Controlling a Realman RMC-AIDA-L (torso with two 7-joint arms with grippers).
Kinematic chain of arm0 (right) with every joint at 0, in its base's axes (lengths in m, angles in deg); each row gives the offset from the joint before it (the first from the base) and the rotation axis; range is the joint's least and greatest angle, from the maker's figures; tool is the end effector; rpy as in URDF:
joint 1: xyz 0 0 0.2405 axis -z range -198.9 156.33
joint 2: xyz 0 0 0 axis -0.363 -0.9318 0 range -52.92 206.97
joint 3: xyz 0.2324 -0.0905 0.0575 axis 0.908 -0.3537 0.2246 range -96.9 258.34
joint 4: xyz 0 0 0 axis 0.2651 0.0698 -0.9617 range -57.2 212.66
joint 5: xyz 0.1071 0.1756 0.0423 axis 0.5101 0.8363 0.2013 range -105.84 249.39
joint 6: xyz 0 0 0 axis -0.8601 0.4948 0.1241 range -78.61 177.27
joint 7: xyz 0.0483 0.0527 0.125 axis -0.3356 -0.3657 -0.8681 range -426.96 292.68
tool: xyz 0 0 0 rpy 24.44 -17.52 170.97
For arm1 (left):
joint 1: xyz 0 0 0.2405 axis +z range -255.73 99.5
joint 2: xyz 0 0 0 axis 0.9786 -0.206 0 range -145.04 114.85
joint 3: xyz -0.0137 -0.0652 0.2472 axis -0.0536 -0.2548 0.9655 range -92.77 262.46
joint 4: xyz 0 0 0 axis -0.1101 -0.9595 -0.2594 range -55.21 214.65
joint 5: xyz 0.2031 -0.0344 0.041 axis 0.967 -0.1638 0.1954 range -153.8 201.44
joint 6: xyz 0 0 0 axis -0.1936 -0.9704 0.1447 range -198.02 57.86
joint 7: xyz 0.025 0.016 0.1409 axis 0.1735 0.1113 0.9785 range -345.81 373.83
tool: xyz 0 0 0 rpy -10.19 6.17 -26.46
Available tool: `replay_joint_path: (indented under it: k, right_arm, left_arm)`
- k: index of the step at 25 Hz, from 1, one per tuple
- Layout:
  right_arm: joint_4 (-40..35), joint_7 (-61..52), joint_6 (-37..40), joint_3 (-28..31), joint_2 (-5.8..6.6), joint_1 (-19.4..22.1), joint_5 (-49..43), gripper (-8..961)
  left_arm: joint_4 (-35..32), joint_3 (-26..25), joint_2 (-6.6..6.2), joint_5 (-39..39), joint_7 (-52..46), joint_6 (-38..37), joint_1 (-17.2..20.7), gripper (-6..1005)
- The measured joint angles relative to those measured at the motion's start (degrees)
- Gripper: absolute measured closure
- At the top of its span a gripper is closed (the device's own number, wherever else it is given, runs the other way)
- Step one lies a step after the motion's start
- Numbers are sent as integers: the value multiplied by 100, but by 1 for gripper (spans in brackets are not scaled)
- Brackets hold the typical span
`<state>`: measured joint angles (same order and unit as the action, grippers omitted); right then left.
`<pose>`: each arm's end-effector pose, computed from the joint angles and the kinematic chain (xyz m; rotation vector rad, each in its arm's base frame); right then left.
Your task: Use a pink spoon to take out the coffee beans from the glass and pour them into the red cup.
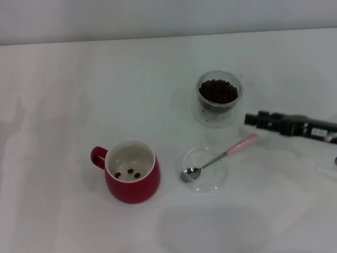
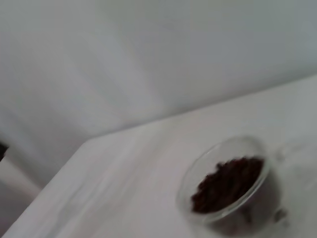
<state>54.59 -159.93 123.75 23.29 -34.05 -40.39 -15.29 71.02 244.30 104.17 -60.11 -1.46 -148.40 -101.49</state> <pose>0.3510 0.2935 0.0108 -2.2435 1.3658 0.7887 -0.3340 0.3069 0.0023 -1.4050 -0.6209 -0.8906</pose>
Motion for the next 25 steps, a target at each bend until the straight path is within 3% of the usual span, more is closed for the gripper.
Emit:
replay_joint_path:
  k: [6, 8, 11, 13, 20, 25]
  right_arm:
    - [-163, 428, -196, 874, 28, 40, 19, 200]
    - [-207, 842, -267, 1326, -56, 37, 23, 155]
    - [-253, 2072, -401, 2025, -308, -5, 86, 107]
    - [133, 3417, -458, 2339, -403, -119, 518, 75]
    - [1818, 7400, -409, 2527, -426, -486, 3425, 79]
    - [2088, 8258, -608, 2541, -434, -683, 3803, 79]
  left_arm:
    - [22, 13, 0, 0, 0, 0, 0, 104]
    - [23, 17, 0, 0, 0, 5, 0, 105]
    - [27, 18, 2, 0, 0, 47, 0, 106]
    - [31, 10, 6, -6, 1, 122, -12, 105]
    - [46, 8, 9, -10, 65, 288, -45, 105]
    - [28, -5, 13, -23, 295, 291, -60, 106]
